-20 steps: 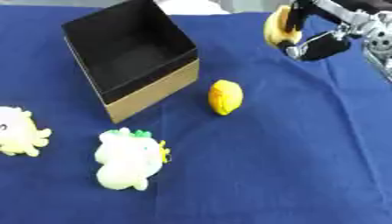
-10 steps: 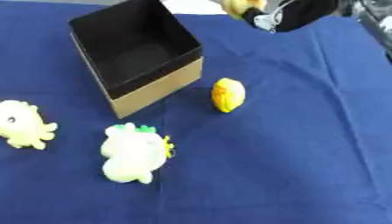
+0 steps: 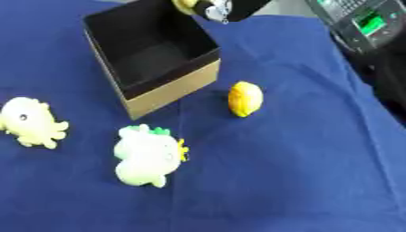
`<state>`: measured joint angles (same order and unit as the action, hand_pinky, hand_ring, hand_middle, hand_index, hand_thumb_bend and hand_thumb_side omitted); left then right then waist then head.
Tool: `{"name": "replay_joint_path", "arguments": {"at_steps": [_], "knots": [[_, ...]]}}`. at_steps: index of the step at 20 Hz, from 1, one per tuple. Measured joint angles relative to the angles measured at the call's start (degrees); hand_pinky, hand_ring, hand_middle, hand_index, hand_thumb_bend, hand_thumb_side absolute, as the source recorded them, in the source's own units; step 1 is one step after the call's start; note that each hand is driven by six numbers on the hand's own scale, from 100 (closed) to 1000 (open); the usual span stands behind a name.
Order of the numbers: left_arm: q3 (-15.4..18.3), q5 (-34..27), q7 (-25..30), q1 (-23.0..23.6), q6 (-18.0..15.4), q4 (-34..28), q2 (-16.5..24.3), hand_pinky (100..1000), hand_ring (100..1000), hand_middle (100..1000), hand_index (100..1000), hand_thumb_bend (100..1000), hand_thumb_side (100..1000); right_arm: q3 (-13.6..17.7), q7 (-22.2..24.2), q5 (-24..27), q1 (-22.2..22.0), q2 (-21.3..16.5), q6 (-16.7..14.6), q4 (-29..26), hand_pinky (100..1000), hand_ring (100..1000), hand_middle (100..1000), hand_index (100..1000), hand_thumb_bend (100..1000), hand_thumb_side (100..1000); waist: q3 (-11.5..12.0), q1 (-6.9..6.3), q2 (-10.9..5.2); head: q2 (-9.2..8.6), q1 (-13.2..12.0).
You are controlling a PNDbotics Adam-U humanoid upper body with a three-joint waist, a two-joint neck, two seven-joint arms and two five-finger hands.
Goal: Pick up objects on the table and place them in the box.
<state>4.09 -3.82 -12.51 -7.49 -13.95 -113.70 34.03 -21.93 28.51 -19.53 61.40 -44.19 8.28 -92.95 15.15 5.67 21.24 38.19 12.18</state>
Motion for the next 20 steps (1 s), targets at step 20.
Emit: {"name": "replay_joint_path", "arguments": {"at_steps": [20], "knots": [[-0.3, -0.3, 0.7, -1.1, -0.8, 0.0, 0.3, 755, 611, 626, 813, 282, 527, -2.5, 1.6, -6.8, 0.0, 5.1, -4.5, 8.7, 828, 817, 732, 770, 431, 100, 1.3, 0.37, 0.63, -0.40, 1.4]]}}
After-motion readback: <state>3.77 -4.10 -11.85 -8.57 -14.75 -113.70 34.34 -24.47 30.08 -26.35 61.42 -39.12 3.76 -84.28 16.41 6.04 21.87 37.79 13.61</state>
